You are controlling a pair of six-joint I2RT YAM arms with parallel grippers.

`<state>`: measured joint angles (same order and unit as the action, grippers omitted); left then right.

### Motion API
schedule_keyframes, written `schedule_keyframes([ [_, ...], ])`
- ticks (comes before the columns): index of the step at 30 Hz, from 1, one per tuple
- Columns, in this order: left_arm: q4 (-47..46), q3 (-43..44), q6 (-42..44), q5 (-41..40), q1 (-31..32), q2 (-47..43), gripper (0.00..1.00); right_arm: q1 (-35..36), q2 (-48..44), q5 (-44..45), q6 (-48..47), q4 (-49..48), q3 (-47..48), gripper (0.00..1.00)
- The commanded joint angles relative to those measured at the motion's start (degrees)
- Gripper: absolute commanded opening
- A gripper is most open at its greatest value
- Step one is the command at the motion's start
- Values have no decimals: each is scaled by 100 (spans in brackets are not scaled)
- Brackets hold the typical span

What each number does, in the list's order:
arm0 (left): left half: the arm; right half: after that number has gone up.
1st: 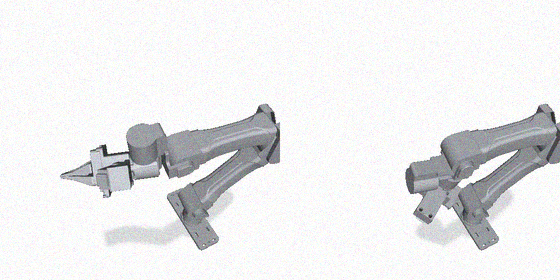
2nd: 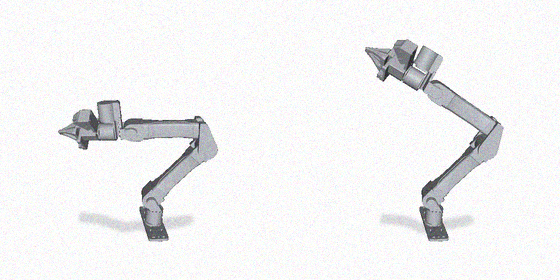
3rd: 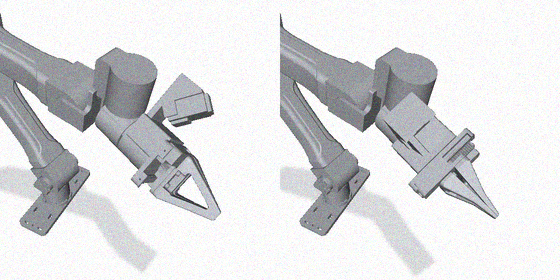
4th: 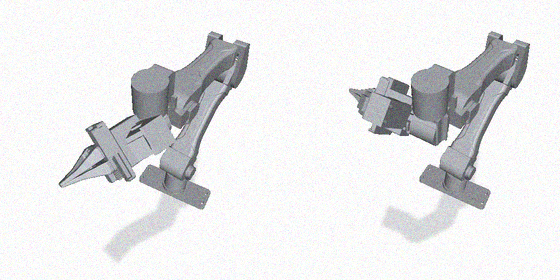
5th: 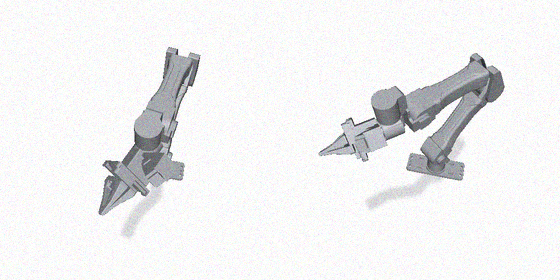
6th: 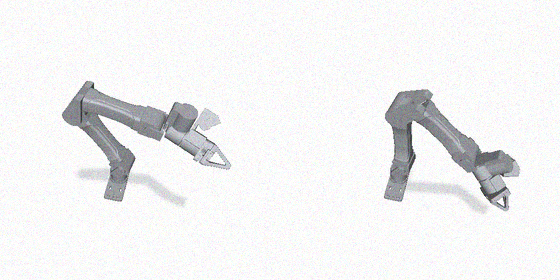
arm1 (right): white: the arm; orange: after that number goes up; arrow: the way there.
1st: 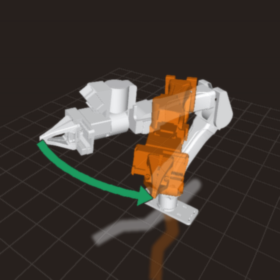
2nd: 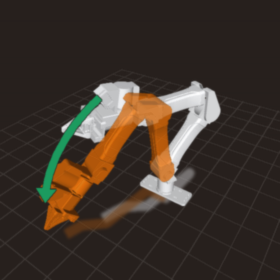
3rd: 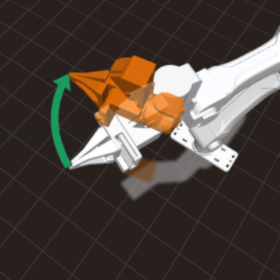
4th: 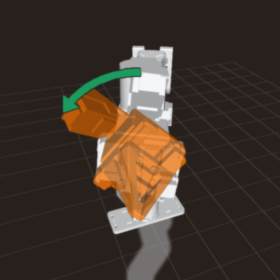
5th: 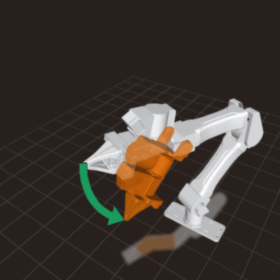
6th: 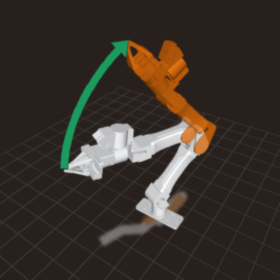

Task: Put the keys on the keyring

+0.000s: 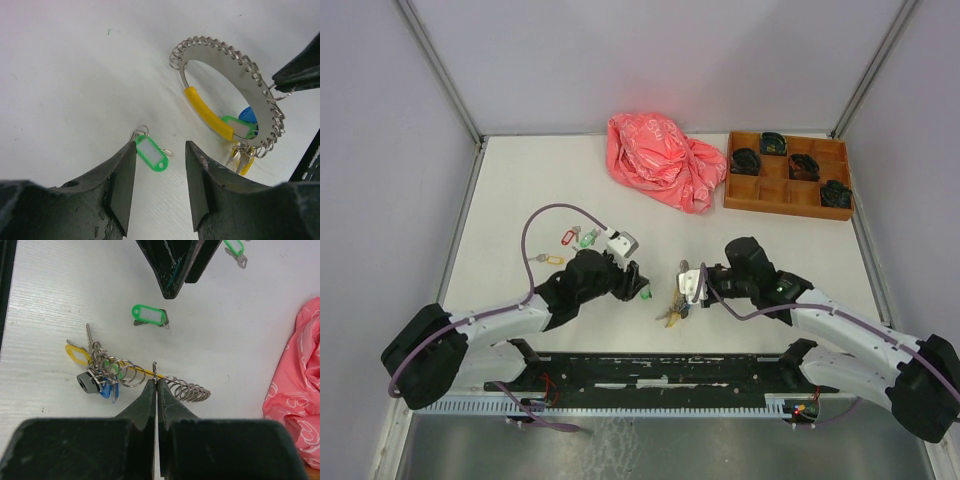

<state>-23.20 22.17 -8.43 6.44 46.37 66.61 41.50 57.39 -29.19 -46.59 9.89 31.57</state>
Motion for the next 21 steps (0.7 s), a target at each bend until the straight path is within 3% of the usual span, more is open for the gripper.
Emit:
schedule_keyframes([
  [1, 1238, 507, -979, -524, 8, 37, 51, -23, -163, -240, -435, 113, 51, 1],
  [10, 2897, 1522, -1795, -980, 9, 963, 53, -12, -147, -195, -484, 241, 84, 1],
  [21, 3180, 2379, -728, -1060, 95, 1660, 51, -19, -394, -178, -406, 285, 61, 1],
])
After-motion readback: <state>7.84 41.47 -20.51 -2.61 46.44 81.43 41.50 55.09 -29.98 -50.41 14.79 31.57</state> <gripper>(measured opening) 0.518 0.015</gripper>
